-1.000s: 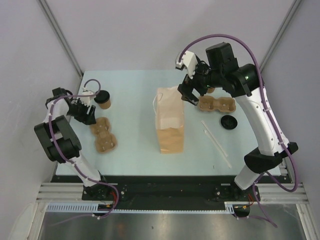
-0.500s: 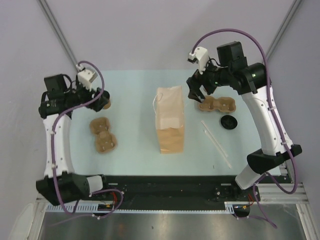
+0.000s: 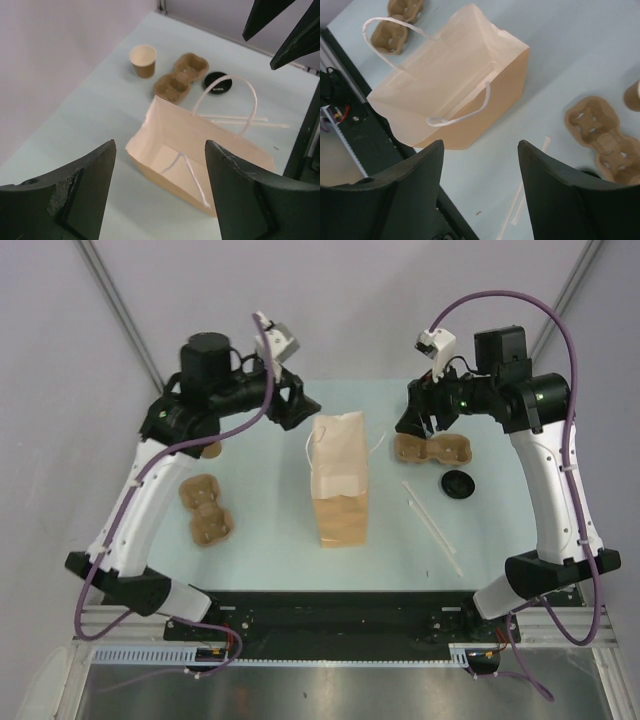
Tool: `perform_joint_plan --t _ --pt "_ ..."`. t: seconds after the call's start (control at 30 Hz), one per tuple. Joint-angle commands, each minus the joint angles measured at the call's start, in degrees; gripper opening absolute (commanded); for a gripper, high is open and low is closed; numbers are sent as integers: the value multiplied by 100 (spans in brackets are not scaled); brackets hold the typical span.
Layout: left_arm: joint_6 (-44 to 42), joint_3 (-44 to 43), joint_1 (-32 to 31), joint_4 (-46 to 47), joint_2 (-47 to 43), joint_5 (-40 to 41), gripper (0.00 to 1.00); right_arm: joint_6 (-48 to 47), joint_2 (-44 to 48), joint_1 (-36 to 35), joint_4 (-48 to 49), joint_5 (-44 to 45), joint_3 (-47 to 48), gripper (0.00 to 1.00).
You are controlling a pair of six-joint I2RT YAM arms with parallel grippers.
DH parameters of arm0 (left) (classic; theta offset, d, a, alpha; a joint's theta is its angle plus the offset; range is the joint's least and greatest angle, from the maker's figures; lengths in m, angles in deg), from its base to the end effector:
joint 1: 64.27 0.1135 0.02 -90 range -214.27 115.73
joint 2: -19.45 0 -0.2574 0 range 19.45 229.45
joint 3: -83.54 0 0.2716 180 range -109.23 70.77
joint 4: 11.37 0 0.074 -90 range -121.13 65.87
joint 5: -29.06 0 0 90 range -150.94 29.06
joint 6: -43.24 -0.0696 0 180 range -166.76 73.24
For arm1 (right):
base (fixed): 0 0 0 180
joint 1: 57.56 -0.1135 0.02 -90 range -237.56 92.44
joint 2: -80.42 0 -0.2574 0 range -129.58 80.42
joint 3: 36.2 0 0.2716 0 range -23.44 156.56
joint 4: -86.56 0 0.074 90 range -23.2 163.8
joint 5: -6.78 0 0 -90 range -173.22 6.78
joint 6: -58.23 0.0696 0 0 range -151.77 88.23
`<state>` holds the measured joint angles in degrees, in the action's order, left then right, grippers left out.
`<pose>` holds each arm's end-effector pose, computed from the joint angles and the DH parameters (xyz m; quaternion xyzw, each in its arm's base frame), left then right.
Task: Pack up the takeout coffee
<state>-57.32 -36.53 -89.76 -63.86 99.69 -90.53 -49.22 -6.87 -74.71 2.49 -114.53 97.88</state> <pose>0.2706 -0.1671 0.5117 0.3853 0.6685 -0.2762 0.5731 0.2760 0.1230 0.4877 -0.3710 0.7881 0.2407 0.4282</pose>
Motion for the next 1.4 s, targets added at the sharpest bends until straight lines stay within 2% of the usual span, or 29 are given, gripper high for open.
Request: perform_joint_plan --t 0.0,0.27,0.53,0.73,0.9,1.03,1.1,1.17,1.23,1.27,1.3,1.37 --pt "-94 -317 -595 -606 447 690 76 304 -131 89 65 -788 -56 65" --pt "-358 -1011 -852 -1318 1054 1209 64 462 -306 115 100 -1140 -126 64" --pt "-551 -1135 -852 -1766 1081 1051 52 725 -438 150 179 -1535 -152 63" --pt "-552 -1126 -852 -1890 1045 840 54 805 -465 159 214 -1633 -284 60" --pt "-569 -1126 -852 -2004 1124 831 49 814 -526 150 214 -1685 -328 50" --pt "-587 -1100 -852 -2065 1125 901 42 822 -570 142 214 -1703 -398 36" --pt "-622 -1065 -852 -2109 1116 910 36 822 -579 141 205 -1694 -425 34" --pt "-631 -1038 -852 -2136 1098 954 28 822 -588 141 214 -1677 -433 27" --pt "-631 -959 -860 -2145 1046 972 24 814 -588 141 205 -1615 -451 20" --pt "-631 -924 -852 -2127 1011 972 21 814 -588 150 205 -1598 -477 16" --pt "-631 -837 -852 -2118 976 989 19 814 -570 142 205 -1563 -521 7" --pt "-613 -748 -843 -2040 853 1051 10 814 -553 133 196 -1527 -565 0"
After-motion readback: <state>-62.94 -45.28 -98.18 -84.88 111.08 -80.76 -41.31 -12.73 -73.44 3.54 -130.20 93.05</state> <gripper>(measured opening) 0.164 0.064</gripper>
